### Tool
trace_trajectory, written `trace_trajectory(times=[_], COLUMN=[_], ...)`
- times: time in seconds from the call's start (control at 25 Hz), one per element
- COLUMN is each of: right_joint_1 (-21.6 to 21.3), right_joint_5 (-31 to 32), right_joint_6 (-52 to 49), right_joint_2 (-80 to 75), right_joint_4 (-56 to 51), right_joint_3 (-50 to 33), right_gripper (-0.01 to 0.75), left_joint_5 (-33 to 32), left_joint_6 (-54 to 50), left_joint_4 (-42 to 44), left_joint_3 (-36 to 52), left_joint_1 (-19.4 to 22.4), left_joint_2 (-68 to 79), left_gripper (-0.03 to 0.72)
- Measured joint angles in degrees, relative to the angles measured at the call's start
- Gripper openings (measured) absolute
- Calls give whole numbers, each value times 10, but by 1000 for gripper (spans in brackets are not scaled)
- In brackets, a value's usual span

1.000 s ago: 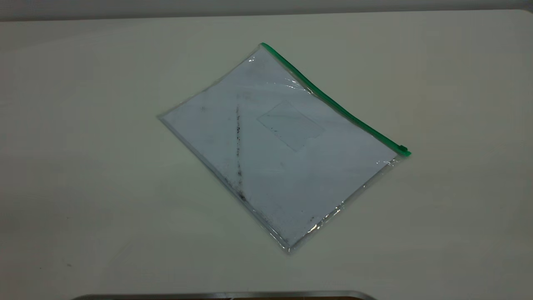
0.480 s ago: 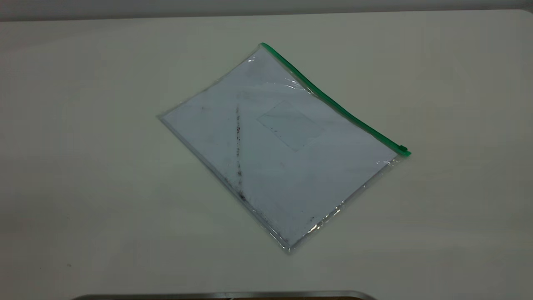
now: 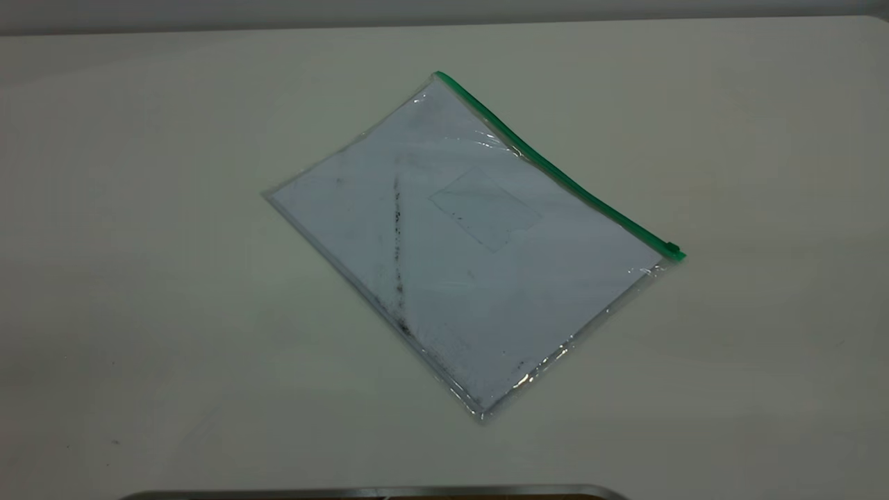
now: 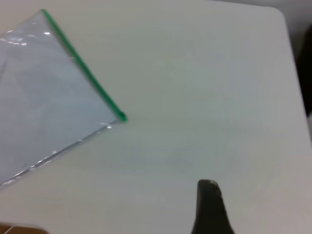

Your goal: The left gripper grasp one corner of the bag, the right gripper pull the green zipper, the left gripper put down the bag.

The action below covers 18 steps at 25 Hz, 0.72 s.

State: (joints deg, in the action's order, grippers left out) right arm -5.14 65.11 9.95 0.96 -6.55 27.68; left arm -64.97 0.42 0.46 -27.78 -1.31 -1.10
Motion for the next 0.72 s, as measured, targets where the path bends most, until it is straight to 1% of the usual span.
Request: trace_trajectory(times=[0.2,0.72], right_joint_1=[0,0], right_joint_5=[-1,-1], right_joint_6=[-31,-35], right_joint_2=[0,0], right_joint_4=[30,31], right_joint_3=[0,0], right_gripper=[539,539], left_joint_5=[0,0], left_joint_6=[-1,-1], left_joint_4=[0,0], left_joint_3=[0,0], left_joint_1=[0,0], left_joint_2=[0,0], left_gripper=[590,590])
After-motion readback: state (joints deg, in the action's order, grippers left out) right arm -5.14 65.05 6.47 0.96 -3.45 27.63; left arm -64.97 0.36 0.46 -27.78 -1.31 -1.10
